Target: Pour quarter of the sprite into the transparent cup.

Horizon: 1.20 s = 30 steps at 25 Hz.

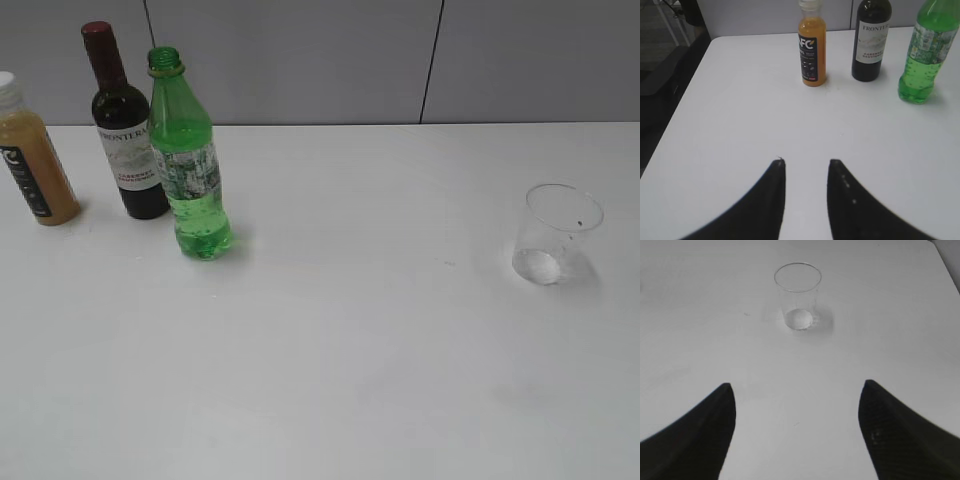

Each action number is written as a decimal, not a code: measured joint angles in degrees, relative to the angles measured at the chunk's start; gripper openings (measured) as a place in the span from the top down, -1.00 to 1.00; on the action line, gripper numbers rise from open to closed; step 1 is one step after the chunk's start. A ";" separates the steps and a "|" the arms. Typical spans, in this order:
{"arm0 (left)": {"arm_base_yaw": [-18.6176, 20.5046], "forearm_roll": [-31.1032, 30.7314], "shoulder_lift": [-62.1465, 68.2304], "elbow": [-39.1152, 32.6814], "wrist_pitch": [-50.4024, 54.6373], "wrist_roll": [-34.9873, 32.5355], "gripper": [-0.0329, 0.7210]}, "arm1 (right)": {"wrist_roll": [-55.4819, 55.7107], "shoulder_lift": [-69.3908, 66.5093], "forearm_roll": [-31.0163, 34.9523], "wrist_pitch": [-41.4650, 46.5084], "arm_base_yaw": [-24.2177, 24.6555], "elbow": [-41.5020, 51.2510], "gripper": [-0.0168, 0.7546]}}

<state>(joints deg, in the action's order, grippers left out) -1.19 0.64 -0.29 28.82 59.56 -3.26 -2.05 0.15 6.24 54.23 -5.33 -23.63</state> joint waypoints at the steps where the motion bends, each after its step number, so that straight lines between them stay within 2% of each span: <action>1: 0.00 0.00 0.00 0.00 0.00 0.00 0.30 | 0.00 0.00 0.00 0.00 0.00 0.00 -0.58; 13: 0.00 0.00 0.00 0.00 0.00 0.00 0.30 | 0.00 0.00 0.00 0.00 0.00 0.00 -0.59; 20: 0.00 0.00 0.00 0.00 0.00 0.00 0.30 | 0.06 0.05 -0.38 -0.75 0.00 -0.48 -0.75; 30: 0.00 0.00 0.00 0.00 0.00 0.00 0.30 | 0.06 -2.88 -1.14 -11.79 0.00 -1.38 -0.75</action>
<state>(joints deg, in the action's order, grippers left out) -1.19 0.64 -0.29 28.82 59.56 -3.26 -1.99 -2.73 5.10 42.43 -5.33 -25.01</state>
